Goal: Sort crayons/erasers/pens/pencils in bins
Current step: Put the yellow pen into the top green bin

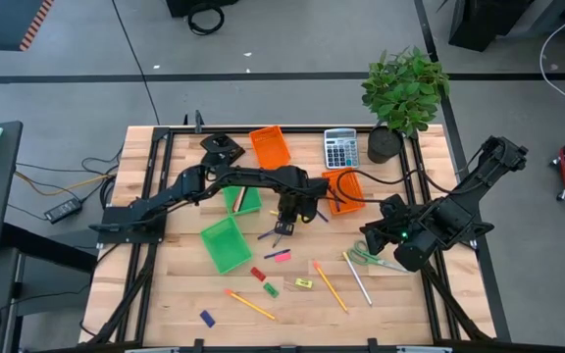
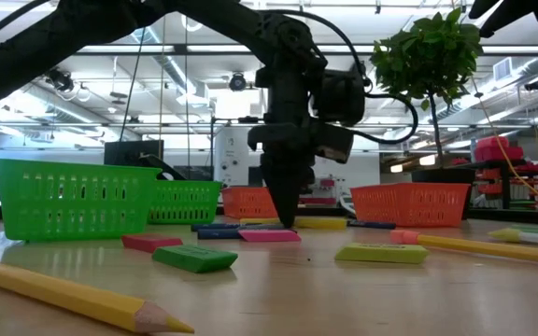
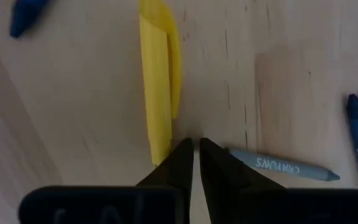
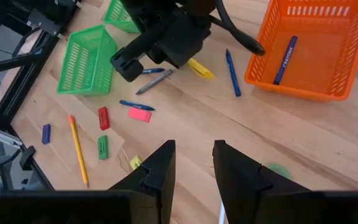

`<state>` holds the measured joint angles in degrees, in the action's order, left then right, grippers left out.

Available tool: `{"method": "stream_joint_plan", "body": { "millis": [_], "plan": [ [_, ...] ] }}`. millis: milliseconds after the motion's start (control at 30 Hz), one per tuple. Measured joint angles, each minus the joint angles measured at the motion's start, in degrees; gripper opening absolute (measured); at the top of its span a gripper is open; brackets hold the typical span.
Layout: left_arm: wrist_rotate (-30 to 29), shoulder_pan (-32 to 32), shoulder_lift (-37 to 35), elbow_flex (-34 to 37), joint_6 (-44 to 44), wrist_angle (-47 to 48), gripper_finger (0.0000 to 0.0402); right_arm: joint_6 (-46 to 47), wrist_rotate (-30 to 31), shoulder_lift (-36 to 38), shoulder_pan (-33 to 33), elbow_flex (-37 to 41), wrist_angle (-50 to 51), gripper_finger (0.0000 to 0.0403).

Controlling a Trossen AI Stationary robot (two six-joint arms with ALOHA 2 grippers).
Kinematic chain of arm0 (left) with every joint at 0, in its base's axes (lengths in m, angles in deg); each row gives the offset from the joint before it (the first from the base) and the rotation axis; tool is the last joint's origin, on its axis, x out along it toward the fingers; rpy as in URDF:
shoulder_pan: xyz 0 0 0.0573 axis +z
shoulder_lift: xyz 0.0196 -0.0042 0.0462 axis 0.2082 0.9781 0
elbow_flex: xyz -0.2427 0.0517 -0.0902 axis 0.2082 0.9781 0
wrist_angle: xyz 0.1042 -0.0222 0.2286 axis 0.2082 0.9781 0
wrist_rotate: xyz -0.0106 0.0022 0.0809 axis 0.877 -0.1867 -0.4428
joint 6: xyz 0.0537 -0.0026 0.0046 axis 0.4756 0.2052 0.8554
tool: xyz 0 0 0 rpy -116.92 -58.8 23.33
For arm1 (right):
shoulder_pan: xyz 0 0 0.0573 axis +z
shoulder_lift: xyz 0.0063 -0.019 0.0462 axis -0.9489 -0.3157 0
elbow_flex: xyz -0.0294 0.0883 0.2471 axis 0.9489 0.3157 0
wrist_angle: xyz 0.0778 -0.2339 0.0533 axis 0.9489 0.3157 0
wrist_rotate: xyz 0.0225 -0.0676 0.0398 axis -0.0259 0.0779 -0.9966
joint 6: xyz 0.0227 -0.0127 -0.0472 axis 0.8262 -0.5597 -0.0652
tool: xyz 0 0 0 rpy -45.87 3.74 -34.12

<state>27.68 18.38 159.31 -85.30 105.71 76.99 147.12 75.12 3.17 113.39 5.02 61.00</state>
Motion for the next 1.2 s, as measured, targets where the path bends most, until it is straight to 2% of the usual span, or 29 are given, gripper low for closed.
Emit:
{"method": "stream_joint_plan", "body": {
  "millis": [367, 567, 1200],
  "plan": [
    [-0.4, 0.2, 0.0, 0.0, 3.2, -3.0, 0.0031, 1.4, -0.1, 0.0, 0.0, 0.0, 0.0, 0.0115],
    [-0.4, 0.3, 0.1, 0.0, 4.4, -3.7, 0.0007, 2.1, 0.2, 0.0, 0.0, 0.0, 0.0, 0.0115],
    [-1.0, 0.6, -2.2, 0.0, 4.6, -0.7, 0.0004, 3.2, 1.7, 0.0, 0.0, 0.0, 0.0, 0.0115]
  ]
}}
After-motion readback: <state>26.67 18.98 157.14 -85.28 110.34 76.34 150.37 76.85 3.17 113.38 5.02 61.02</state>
